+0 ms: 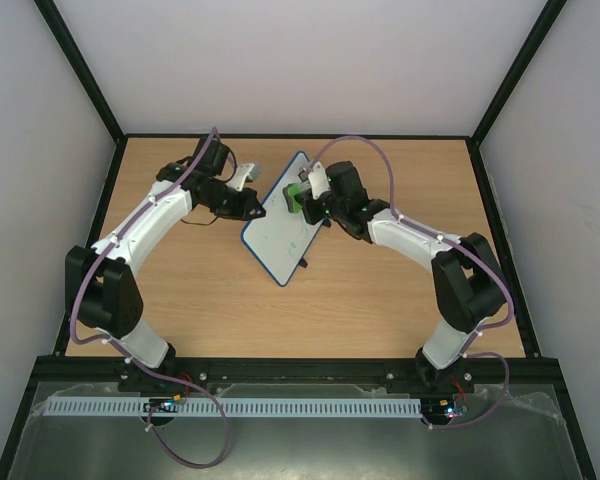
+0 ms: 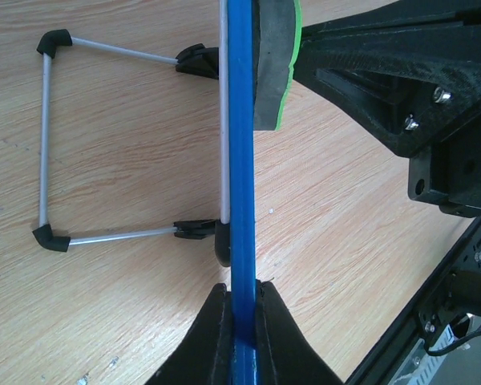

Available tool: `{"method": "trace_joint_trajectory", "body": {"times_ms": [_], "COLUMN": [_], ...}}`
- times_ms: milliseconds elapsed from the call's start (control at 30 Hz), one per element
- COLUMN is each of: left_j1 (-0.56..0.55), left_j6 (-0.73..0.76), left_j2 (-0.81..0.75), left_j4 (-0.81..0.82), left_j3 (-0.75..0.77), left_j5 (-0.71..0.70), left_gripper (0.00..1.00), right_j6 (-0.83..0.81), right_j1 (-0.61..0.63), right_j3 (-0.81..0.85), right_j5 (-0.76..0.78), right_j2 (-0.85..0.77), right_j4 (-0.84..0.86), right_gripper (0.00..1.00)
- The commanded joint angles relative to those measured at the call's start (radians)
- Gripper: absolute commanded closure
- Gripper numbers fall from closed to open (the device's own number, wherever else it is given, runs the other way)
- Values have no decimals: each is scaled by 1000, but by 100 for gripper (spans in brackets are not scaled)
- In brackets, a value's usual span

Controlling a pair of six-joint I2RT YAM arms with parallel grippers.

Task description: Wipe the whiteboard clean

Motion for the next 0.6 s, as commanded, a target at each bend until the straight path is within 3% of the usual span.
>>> {"method": "trace_joint_trajectory", "body": {"times_ms": [0,167,433,567], "left_j1": [-46,-46,-46,-46], "left_j6": [-7,-4,-2,-4], "left_j2": [46,43,29,30], "left_j4": [-64,-67,-64,-63], "left_j3": [-6,-8,-25,-18], "left_j5": [70,68,67,67], "left_gripper": [97,97,97,97], "right_j6": [-6,-23,-7,-11], "right_j1": [7,7,7,7], "right_j3": [-93,-47,182,172], "right_j5": [-57,-105,-103,-84], "right_j2": [51,12,2,9], "right_j4": [3,-20,-54,-48], "right_gripper": [98,98,98,98]}}
